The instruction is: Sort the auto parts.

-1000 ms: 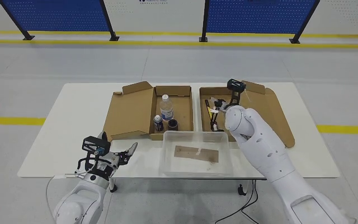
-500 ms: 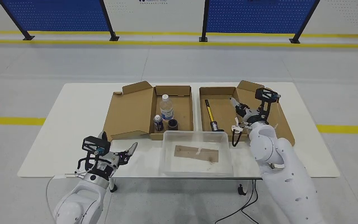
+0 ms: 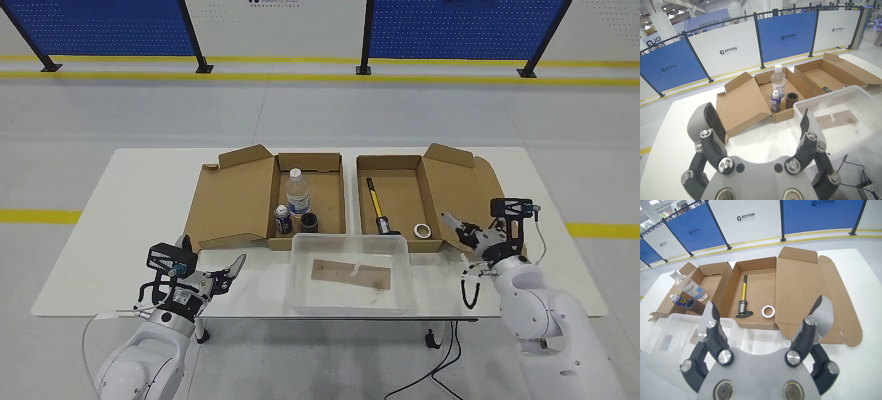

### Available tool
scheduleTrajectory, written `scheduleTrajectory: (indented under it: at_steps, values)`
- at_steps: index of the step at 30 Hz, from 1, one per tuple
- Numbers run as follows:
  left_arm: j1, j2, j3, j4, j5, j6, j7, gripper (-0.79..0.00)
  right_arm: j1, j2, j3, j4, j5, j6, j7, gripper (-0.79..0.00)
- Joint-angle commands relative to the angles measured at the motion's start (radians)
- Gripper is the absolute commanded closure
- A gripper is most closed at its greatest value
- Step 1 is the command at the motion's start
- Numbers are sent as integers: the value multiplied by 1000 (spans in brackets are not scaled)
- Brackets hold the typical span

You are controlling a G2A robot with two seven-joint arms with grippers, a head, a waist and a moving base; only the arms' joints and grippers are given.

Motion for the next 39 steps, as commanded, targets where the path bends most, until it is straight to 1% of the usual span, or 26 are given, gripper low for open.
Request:
scheduleTrajectory:
  at_steps: [1, 2, 4, 39]
  values:
    - [0, 0, 0, 0, 0, 0, 0, -785, -14, 6, 32, 4, -4, -58, 12, -785]
    - [0, 0, 0, 0, 0, 0, 0, -785, -16, 9, 41, 4, -26, -82, 17, -785]
    - [0, 0, 0, 0, 0, 0, 0, -785, -17, 10, 48, 15, -7, -118, 19, -785]
    - [0, 0, 0, 0, 0, 0, 0, -784, -12, 10, 51, 29, -4, -113, 30, -785]
